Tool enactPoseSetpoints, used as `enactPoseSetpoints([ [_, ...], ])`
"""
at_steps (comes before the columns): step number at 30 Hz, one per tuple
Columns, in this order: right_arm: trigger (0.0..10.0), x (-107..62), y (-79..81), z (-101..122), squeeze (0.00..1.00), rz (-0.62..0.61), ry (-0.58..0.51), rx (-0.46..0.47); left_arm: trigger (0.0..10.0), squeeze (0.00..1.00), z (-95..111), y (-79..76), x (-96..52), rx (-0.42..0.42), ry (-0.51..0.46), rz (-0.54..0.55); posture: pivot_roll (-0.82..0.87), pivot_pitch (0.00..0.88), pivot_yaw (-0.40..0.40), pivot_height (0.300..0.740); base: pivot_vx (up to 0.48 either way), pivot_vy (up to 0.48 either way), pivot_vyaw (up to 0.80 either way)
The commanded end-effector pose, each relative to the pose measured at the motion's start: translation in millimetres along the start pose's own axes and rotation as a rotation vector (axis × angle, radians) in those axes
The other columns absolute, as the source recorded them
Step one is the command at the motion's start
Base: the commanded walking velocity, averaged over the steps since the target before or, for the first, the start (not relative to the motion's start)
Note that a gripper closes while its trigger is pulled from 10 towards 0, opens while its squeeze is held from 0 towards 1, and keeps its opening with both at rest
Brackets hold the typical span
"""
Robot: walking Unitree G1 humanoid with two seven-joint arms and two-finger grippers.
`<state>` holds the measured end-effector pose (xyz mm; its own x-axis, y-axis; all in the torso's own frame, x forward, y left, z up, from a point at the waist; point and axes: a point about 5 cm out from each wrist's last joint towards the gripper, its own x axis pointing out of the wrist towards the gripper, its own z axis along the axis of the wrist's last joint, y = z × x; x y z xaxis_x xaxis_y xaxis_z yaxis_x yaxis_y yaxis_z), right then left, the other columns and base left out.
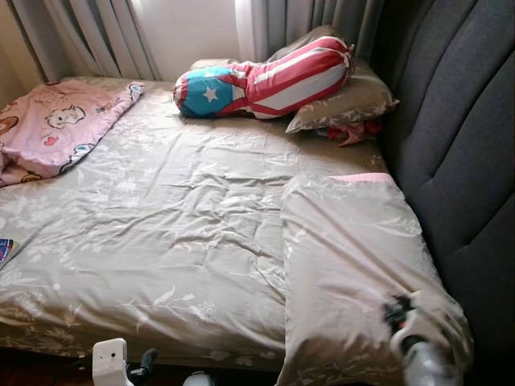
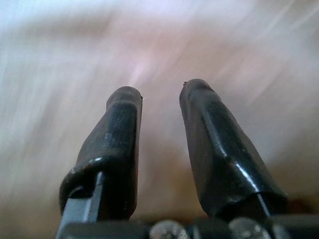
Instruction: Clean up the room
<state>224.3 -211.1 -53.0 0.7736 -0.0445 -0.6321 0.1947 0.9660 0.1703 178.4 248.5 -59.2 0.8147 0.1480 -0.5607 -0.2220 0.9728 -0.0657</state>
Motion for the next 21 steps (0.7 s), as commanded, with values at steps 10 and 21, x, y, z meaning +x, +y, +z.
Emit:
enactPoseSetpoints([
  [10, 10.0, -15.0, 4.3, -51, 0.0, -0.019, 0.174, 0.042, 10.0, 0.0, -16, -6.6, -0.2, -0.003, 0.137, 0.015, 0.04, 0.0, -0.036, 0.68, 0.0, 0.0, 0.0],
  [21, 10.0, -19.4, 6.3, -64, 0.0, -0.061, 0.221, 0.08, 10.0, 0.0, -13, 1.7, 1.3, 0.037, 0.181, 0.014, 0.02, 0.0, -0.015, 0.74, 0.0, 0.0, 0.0],
])
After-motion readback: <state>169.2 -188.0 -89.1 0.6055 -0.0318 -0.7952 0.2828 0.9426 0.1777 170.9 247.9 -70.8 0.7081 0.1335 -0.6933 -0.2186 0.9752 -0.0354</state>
